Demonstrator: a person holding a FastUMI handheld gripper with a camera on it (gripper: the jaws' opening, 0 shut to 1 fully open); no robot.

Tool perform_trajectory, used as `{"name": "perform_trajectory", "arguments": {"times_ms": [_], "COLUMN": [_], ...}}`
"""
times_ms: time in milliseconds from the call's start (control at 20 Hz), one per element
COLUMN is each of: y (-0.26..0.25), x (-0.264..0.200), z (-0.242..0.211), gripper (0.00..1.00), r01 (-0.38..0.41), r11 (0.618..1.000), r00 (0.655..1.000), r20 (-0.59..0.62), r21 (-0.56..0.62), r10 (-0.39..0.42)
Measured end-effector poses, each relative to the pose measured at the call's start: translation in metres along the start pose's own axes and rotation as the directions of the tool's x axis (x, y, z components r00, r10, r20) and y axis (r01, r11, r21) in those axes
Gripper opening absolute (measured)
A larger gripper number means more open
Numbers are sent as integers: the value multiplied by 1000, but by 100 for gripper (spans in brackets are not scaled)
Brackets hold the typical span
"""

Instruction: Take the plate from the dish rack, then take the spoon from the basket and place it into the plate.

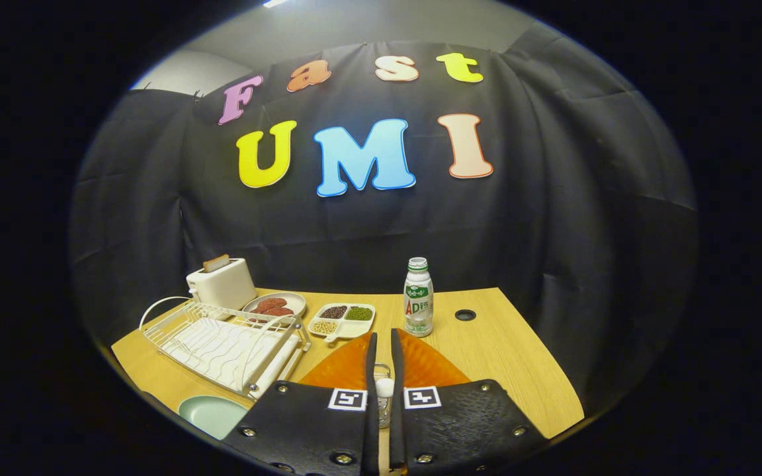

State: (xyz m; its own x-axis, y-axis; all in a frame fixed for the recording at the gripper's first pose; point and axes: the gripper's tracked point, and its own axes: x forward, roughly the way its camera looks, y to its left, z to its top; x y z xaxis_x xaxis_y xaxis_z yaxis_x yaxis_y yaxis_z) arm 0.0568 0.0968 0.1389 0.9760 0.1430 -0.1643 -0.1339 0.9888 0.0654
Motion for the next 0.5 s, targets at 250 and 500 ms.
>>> {"name": "perform_trajectory", "arguments": {"times_ms": [250,500], "y": [4,17], "x": [-32,-63], "z": [30,45], "gripper": [6,6], "r01": [17,59], "r11": [998,996], "r00": [1000,998], "r20": [18,27], "r21": [-54,-73], "r10": [-16,-58]}}
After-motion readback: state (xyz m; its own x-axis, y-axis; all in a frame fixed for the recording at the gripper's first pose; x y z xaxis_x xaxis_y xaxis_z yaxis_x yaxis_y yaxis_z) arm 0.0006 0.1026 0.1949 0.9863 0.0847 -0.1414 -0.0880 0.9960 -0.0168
